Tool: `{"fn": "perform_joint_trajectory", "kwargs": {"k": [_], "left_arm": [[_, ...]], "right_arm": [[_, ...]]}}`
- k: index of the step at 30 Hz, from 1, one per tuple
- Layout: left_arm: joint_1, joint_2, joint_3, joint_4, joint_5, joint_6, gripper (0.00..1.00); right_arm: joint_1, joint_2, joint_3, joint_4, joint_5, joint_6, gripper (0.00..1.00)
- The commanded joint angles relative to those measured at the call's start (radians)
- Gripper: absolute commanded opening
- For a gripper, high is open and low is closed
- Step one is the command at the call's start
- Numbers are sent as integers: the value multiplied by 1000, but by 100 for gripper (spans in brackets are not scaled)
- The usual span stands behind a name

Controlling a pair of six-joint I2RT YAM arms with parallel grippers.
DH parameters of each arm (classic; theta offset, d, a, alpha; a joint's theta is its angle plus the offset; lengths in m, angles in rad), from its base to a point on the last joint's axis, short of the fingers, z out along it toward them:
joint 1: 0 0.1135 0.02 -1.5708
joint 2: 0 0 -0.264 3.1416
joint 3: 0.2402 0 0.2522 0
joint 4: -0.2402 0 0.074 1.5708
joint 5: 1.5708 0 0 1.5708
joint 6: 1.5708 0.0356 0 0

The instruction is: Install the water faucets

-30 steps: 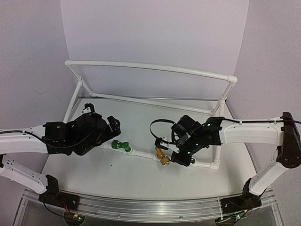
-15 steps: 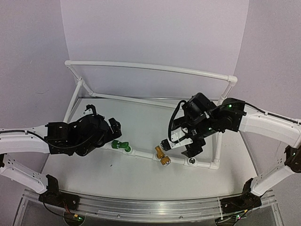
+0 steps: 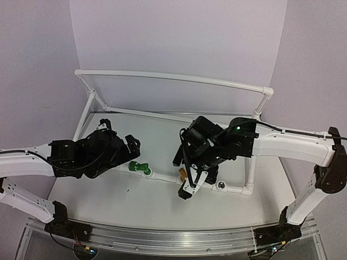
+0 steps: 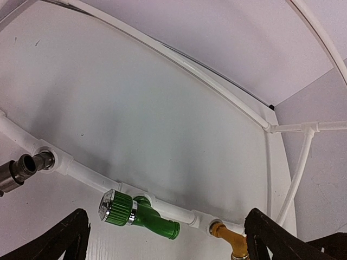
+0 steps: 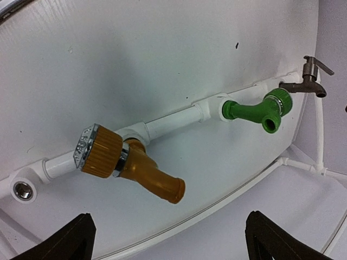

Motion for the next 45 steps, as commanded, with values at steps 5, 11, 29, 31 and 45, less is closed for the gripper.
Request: {"fn": "perform_joint_trajectory", "kwargs": {"k": [5, 11, 29, 31, 45], "left_arm": [[-3, 14, 33, -6, 23, 31, 100], [-2, 14, 29, 6, 22, 35, 100], [-3, 7, 23, 19, 19, 39, 100], [-3, 4, 21, 20, 17, 37, 100], [-2, 2, 13, 32, 15, 40, 100]], "right_arm": [[0, -23, -114, 93, 116, -247, 98], [27, -29, -164, 168, 136, -289, 98], [65, 32, -219, 209, 207, -321, 92], [65, 39, -219, 208, 210, -318, 89], [65, 71, -217, 201, 195, -219, 70]]}}
